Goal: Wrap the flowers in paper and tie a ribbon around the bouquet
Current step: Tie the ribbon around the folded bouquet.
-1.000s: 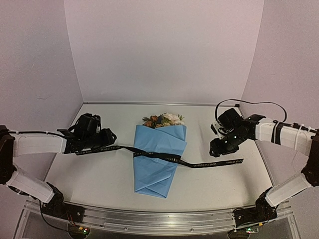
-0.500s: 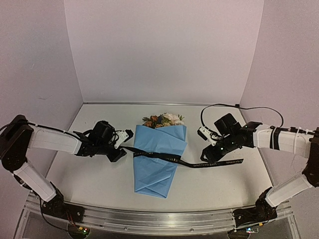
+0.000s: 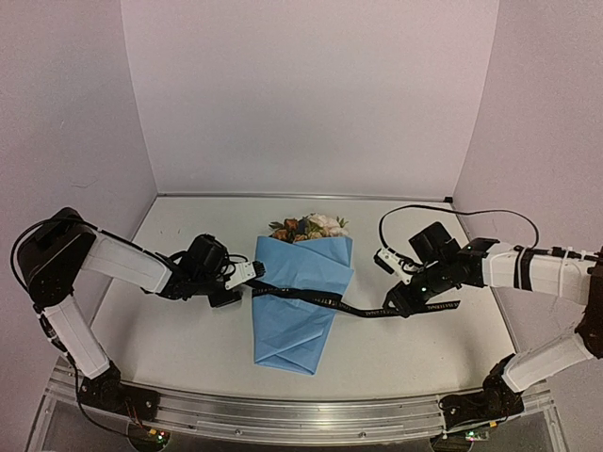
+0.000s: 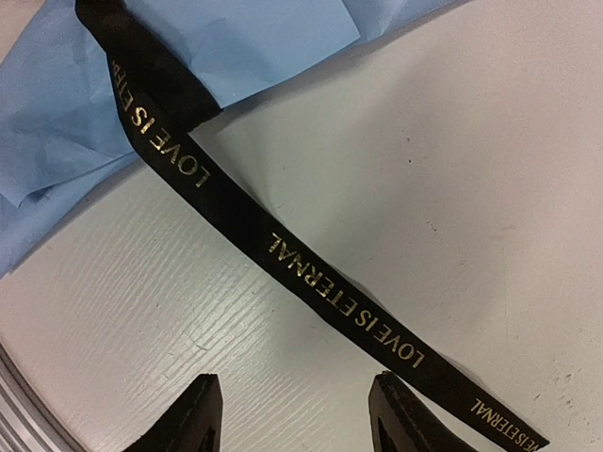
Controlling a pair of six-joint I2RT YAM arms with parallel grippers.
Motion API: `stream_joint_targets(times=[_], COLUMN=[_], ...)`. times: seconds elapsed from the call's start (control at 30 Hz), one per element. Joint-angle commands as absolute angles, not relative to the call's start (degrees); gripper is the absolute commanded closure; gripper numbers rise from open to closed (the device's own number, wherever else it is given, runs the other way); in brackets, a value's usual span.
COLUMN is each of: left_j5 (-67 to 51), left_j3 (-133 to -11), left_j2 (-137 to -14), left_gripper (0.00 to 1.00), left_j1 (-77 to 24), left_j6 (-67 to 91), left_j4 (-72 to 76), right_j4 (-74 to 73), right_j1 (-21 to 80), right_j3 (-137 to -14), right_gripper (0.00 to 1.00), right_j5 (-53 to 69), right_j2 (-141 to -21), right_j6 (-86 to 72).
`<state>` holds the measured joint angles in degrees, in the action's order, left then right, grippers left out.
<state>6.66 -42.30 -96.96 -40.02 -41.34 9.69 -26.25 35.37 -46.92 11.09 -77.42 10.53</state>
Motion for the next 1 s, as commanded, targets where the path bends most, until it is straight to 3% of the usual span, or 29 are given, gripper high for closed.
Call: stream_joint_targets(times=[0.0, 0.33, 0.6, 0.97], left_j5=[6.5, 4.8, 3.9, 3.3], left_j3=[-42.9, -46.3, -45.8, -45.2], left_j2=[-99.1, -103.9, -103.5, -101.5], left_gripper=[0.41, 0.51, 0.83, 0.95], left_j1=[-39.5, -38.8, -38.8, -38.7], left_j6=[-47.6, -51.1, -50.6, -48.5], left_j4=[16.1, 16.6, 18.2, 18.3], right_j4=[-24.9, -24.1, -23.2, -22.9], right_j1=[35.7, 39.3, 43.0, 49.8], right_j3=[-47.9, -50.4, -57.4, -65.1], right_gripper=[0.46, 0.46, 0.45, 0.47], right_j5=[11.4, 13.8, 13.8, 1.6], right_j2=[-78.4, -83.4, -93.7, -105.6], right_j6=[12.6, 19.9, 26.6, 28.2])
